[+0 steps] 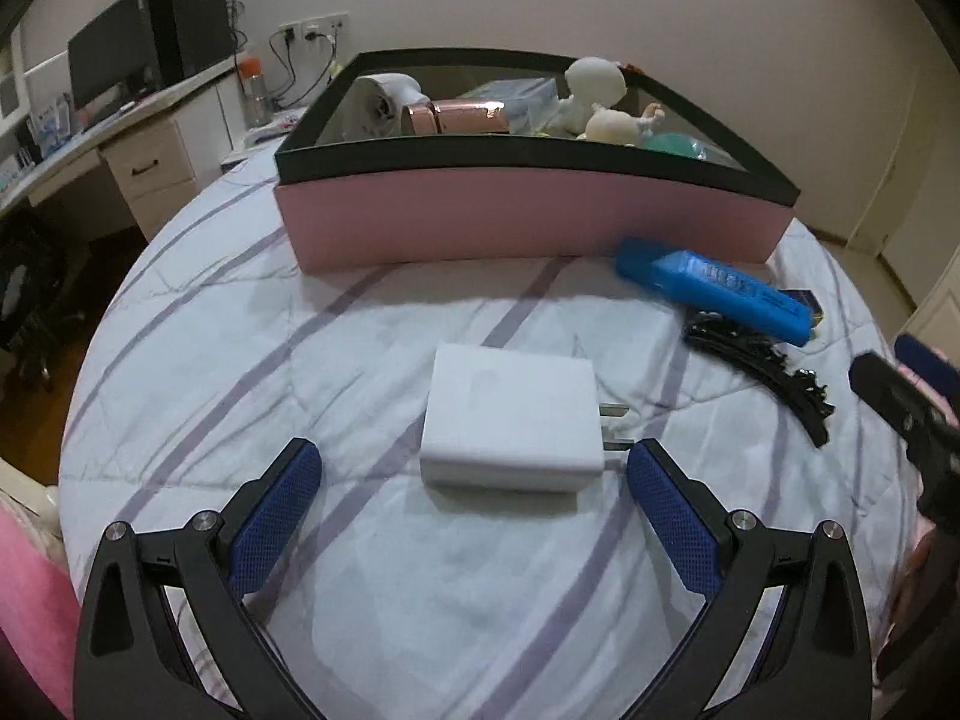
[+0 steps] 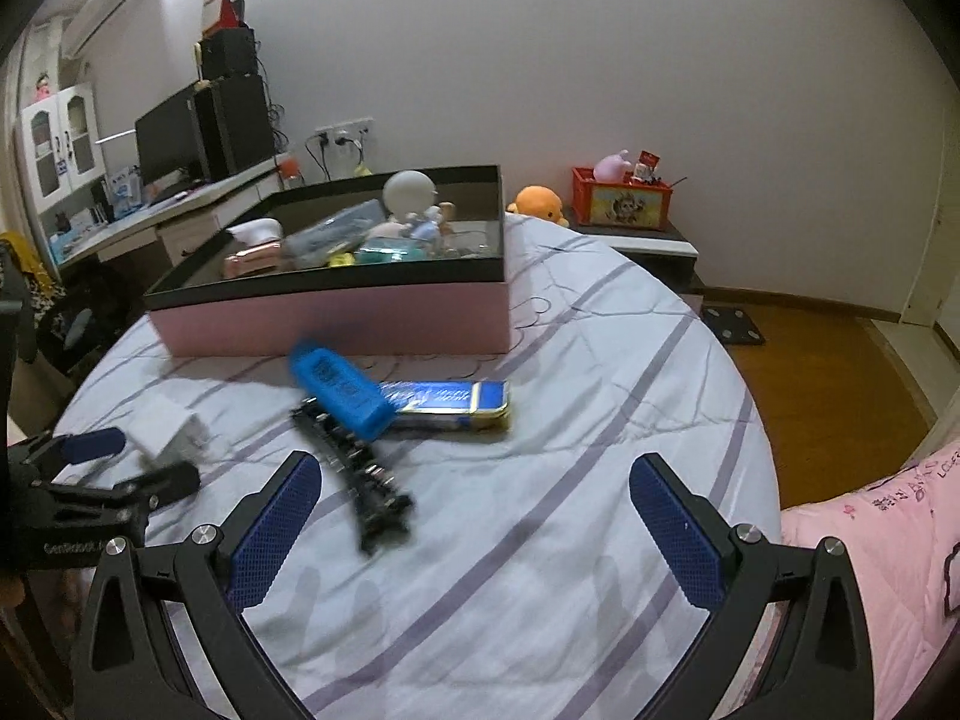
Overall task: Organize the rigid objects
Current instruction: 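Grasp the white charger plug with the left tool while the right tool grasps the blue-and-gold box, then carry the charger plug and blue-and-gold box into the pink box and open both tools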
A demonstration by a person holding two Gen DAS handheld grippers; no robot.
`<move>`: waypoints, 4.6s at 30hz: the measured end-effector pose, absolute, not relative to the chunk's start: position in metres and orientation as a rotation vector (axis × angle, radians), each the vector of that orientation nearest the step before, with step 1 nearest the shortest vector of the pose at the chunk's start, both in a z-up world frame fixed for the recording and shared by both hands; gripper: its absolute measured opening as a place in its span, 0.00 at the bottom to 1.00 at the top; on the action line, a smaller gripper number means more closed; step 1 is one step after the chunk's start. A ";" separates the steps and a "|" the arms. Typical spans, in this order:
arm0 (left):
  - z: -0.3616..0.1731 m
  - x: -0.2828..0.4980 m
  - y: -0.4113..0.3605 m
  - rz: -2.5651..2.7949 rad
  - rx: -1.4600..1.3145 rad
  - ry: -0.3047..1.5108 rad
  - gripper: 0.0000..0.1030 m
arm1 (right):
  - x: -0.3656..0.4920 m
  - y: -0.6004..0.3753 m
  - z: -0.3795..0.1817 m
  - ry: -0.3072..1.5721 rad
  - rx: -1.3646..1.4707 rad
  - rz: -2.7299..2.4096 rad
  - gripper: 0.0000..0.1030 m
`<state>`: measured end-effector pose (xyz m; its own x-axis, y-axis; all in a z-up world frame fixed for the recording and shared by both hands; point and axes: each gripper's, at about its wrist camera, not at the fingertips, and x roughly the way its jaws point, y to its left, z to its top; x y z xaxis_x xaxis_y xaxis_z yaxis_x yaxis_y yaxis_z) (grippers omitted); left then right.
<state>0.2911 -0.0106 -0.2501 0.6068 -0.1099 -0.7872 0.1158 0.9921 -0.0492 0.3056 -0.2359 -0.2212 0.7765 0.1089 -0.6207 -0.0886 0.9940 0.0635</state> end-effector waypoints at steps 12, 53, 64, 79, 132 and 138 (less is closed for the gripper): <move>-0.240 0.300 -0.010 -0.151 0.031 0.874 0.63 | 0.350 -0.249 -0.227 0.759 -0.091 -0.011 1.00; -0.238 0.298 0.000 -0.075 0.013 0.876 0.92 | 0.315 -0.244 -0.240 0.825 -0.035 0.131 0.24; -0.241 0.305 -0.008 -0.096 0.043 0.869 0.62 | 0.336 -0.245 -0.240 0.826 -0.046 0.150 0.53; -0.204 0.272 0.002 -0.065 0.010 0.697 0.62 | 0.320 -0.251 -0.222 0.695 0.030 0.196 0.20; -0.114 0.332 -0.014 0.009 0.208 0.366 0.62 | 0.349 -0.166 -0.124 0.414 -0.069 0.286 0.20; -0.152 0.390 -0.015 0.012 0.223 0.520 0.62 | 0.404 -0.151 -0.166 0.557 -0.091 0.319 0.20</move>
<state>0.3903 -0.0154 -0.1520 0.8681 0.0679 -0.4917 0.0452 0.9757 0.2145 0.4039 -0.1514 -0.1663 0.8011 0.2727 -0.5328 -0.3219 0.9468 0.0006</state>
